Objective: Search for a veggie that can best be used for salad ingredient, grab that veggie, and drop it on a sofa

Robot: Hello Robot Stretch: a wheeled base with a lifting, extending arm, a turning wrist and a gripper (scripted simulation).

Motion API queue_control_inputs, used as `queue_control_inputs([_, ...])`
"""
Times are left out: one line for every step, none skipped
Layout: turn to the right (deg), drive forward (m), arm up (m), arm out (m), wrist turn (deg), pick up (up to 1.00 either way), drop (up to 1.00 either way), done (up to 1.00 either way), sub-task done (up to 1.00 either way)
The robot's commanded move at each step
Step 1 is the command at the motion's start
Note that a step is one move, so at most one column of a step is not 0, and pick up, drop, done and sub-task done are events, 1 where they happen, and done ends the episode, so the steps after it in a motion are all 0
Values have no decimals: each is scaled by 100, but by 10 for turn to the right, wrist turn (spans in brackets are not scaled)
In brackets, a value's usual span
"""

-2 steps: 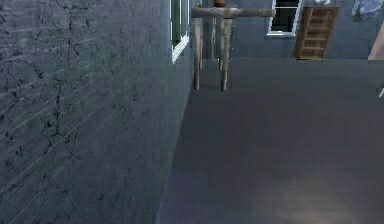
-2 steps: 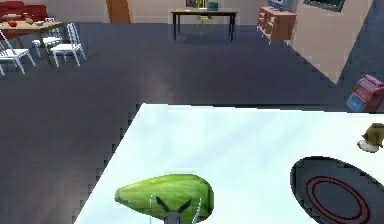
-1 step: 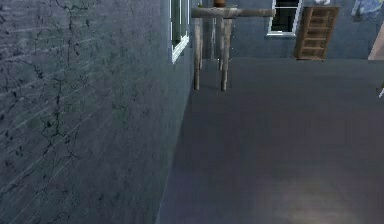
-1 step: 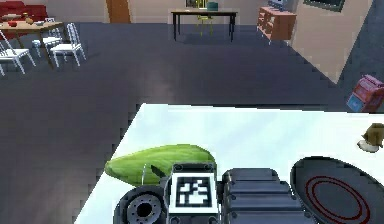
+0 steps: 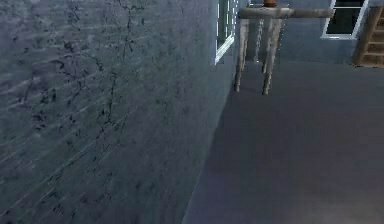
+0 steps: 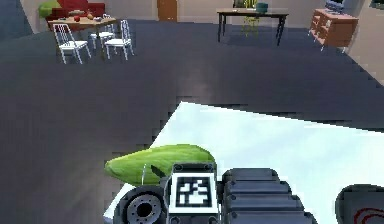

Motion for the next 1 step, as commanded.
queue_control_inputs([0, 45, 0, 0, 0, 0, 0, 0, 0])
